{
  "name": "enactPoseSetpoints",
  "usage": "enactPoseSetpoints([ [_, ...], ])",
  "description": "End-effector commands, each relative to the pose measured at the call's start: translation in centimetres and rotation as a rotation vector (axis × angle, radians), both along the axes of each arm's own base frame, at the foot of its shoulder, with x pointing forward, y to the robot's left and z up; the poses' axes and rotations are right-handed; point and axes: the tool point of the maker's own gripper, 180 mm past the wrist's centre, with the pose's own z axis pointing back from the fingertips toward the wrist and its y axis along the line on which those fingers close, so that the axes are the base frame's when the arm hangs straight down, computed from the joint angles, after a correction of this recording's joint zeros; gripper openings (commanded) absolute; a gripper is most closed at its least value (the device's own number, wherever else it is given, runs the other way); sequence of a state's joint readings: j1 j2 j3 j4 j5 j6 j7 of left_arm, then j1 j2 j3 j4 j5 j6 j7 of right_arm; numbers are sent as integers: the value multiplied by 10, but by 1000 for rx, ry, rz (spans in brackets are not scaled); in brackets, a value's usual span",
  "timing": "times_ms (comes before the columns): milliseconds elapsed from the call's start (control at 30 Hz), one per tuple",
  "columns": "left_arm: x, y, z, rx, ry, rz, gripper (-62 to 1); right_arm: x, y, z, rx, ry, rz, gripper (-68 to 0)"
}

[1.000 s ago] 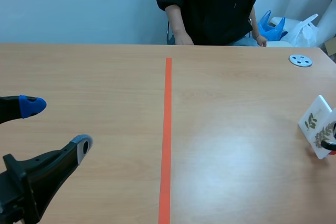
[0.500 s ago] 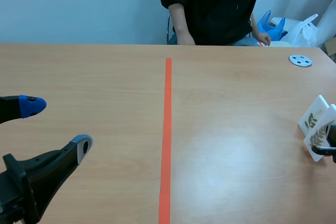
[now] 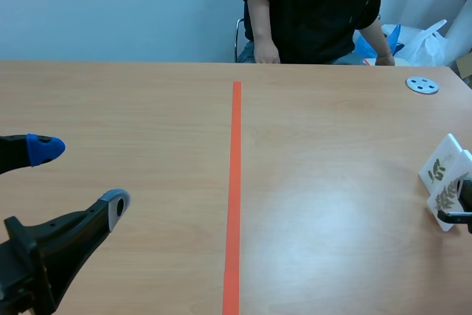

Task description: Sort the leaf by its shape. The table is split by an orange tape line. A compound leaf with several leaflets goes to the left side, a simple leaf with one blade goes to the right side. Return to the home posture when a red brick is placed on the table.

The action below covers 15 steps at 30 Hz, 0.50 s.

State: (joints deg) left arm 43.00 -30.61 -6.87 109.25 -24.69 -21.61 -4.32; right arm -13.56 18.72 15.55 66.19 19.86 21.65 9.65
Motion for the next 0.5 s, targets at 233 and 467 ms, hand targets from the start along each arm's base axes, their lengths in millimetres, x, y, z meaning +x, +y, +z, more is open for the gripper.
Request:
enactPoseSetpoints([
  [233,1,-4,8,-23,-22,-6,14,5,-6,13,-27,-39,2,-481],
  [467,1,-4,8,-23,-22,-6,14,9,-6,23,-29,-90,3,-222],
])
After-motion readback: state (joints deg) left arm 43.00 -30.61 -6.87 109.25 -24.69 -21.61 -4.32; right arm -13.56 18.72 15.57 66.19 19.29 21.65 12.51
